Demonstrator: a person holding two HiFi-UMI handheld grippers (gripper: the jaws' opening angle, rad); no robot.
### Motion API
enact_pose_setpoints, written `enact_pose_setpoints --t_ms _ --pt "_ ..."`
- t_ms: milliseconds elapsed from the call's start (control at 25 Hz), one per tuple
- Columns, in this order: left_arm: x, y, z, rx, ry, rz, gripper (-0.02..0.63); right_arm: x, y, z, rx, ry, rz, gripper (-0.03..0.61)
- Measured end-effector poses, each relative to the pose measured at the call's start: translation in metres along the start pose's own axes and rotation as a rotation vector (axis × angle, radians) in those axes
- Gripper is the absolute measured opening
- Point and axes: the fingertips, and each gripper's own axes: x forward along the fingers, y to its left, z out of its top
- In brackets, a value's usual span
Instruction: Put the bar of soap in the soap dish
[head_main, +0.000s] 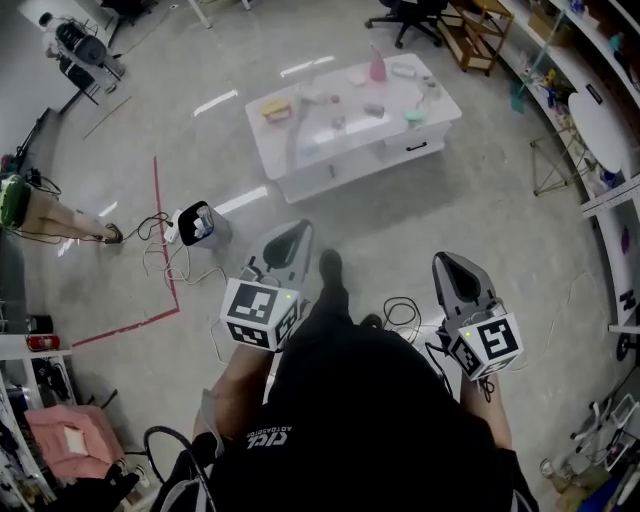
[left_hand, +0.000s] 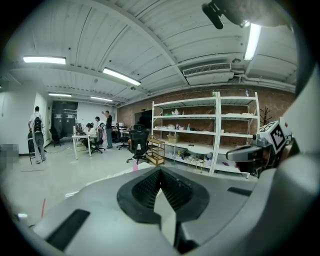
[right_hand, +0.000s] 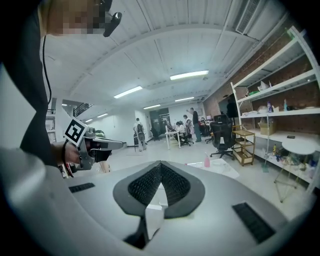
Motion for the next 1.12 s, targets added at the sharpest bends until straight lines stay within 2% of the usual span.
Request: enact_pose_setpoints --t_ms 160,440,600,800,1120 --pt "0.02 0.022 0.005 -0.017 -0.019 0.004 0.009 0.025 -0.016 0.003 0.054 0.009 -0.005 0.014" --pt "0.067 0.083 0.018 -0.047 -0.027 -0.004 0.009 0.099 -0.039 0.031 0.044 0.01 -0.011 0.014" --pt "0.094 0.123 0.029 -0.032 -0.025 -0.012 0.011 0.147 -0.044 0.043 0.053 0.028 -0.007 0.014" --pt "0.114 0.17 0.035 -0.028 -0.051 -0.06 0.009 0.219 -0.04 0.057 0.053 0.062 0.018 0.014" --pt "0.14 0.231 0.032 -0.044 -0.035 -0.117 0.009 0.297 -0.027 0.065 0.051 0.135 0.017 0.014"
